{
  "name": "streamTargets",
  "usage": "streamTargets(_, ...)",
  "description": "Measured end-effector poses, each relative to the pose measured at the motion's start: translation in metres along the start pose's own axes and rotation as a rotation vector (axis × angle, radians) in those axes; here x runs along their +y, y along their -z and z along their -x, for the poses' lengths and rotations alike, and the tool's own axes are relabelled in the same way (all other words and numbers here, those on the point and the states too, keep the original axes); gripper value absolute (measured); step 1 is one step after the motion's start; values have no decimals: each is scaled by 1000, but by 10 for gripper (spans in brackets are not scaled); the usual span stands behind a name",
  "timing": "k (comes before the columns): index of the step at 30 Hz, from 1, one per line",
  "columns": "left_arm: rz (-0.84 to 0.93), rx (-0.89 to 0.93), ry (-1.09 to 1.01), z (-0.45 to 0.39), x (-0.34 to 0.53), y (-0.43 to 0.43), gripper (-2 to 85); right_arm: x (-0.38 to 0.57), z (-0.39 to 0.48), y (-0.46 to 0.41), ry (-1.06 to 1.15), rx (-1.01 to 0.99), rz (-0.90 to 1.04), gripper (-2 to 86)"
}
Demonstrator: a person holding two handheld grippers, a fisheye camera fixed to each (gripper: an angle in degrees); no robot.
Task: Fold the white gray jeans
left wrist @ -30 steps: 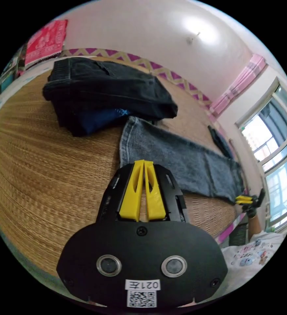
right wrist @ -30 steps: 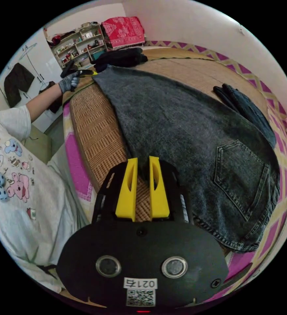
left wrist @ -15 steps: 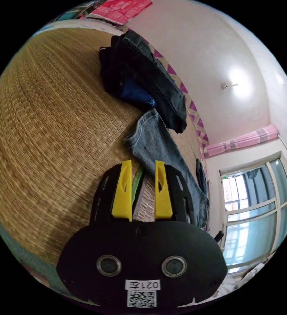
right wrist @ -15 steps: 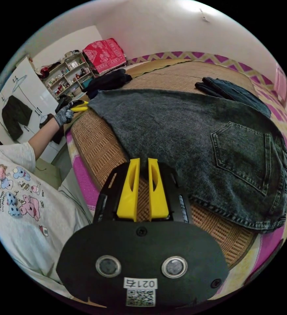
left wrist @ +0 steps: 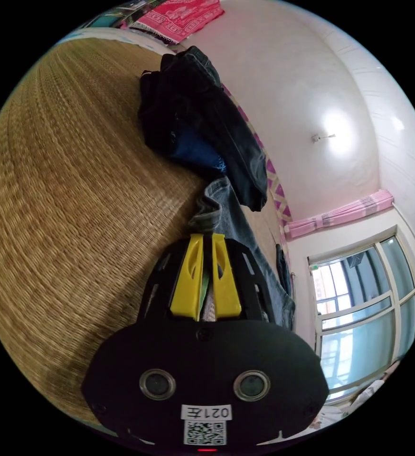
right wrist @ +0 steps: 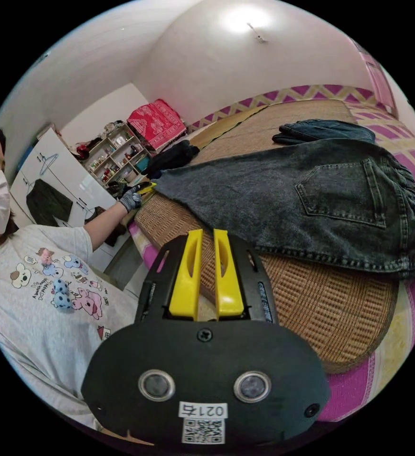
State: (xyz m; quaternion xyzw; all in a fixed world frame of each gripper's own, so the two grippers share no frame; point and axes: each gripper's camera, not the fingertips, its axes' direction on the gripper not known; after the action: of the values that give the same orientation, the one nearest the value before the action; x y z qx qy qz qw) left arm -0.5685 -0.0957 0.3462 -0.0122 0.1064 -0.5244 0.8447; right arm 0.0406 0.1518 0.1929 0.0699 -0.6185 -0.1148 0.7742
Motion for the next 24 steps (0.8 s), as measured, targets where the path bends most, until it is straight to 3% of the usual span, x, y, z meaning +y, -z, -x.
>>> streamTargets(3,-39,-19,-118,-51,21,1,-6,15,-10,19,-16,-2,-29,42)
streamTargets(8,-56,-18,-484,-197,92,-15,-9,42,-36,54,-58,-4,-90,33)
streamTargets(13,73,60,-852,-343,227,-118,-9,62,-64,79,-102,-43,-139,26)
streamTargets(17,257,74,-943,-381,323,-234,-9,76,-75,103,-109,-37,-168,22)
streamTargets(21,501,-79,-943,-350,417,-366,-9,89,-84,125,-130,-37,-202,19)
streamTargets(24,479,-30,-942,-337,445,-375,-8,97,-93,140,-145,-27,-213,19)
